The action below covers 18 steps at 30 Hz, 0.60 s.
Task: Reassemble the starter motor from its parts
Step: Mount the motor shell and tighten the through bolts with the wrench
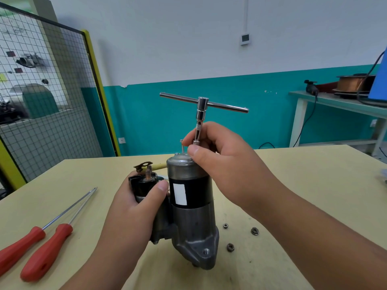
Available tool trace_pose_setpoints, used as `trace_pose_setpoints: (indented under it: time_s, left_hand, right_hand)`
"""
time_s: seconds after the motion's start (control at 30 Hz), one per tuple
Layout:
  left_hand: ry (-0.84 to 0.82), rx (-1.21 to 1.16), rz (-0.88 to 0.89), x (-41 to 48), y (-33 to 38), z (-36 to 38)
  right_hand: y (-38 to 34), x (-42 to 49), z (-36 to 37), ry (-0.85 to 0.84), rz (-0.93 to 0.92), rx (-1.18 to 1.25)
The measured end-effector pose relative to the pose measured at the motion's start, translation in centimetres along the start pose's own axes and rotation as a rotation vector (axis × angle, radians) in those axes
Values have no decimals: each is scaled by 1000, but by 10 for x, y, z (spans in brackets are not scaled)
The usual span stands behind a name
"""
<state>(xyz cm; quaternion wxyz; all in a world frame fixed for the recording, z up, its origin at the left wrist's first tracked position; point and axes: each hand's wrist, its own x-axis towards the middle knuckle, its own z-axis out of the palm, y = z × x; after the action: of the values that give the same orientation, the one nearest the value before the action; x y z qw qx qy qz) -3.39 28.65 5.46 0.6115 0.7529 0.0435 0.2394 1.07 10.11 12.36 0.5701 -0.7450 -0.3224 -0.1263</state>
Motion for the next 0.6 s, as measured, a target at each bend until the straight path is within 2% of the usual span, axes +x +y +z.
trace_pose_setpoints:
  time_s: [0.6]
  left_hand:
    - [8,-2,63,0,-3,0]
  right_hand:
    - [-3,1,-7,5,59,17]
